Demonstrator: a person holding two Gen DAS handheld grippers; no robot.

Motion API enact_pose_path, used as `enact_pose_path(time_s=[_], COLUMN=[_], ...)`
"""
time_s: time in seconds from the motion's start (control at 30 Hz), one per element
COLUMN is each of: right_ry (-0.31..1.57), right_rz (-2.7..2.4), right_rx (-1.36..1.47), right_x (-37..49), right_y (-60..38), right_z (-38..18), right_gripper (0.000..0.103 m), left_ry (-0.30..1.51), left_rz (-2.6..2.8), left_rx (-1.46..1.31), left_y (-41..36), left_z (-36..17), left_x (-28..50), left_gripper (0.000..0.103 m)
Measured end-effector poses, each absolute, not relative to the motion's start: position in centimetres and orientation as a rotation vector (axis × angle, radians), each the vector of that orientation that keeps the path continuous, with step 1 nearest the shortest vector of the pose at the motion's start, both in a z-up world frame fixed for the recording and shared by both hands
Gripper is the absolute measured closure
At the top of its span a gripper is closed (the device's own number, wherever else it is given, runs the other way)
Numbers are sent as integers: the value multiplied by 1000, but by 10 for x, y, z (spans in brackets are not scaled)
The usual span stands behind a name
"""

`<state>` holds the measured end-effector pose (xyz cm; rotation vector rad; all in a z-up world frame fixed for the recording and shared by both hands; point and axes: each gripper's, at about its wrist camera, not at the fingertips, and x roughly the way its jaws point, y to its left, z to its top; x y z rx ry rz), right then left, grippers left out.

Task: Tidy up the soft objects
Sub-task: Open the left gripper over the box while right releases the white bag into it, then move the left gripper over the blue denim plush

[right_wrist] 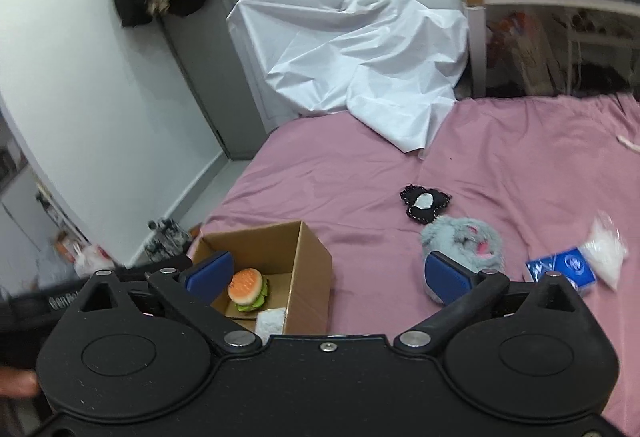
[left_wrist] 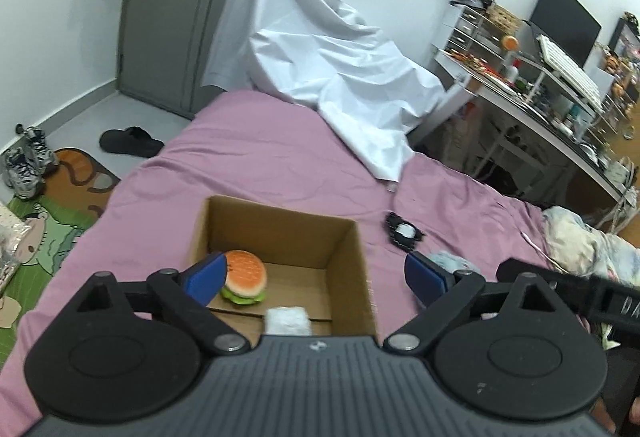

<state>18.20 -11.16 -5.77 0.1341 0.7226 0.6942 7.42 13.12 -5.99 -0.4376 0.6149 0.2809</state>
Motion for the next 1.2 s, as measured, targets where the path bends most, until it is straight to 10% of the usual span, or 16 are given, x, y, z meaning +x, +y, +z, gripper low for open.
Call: enact_pose_path(time_s=[0.8,1.2], right_ry=[773,830], right_rz=[548,498], right_rx=[108,160], right_x=[188,205], right_y=[-213,-248], right_z=[-79,-100], right_gripper=[1,20], left_ry=[699,739], left_rz=[114,32], left_rx=[-315,-261], left_y=[58,15], left_z=[-59,-72], left_x=[115,145], left_gripper=[8,8])
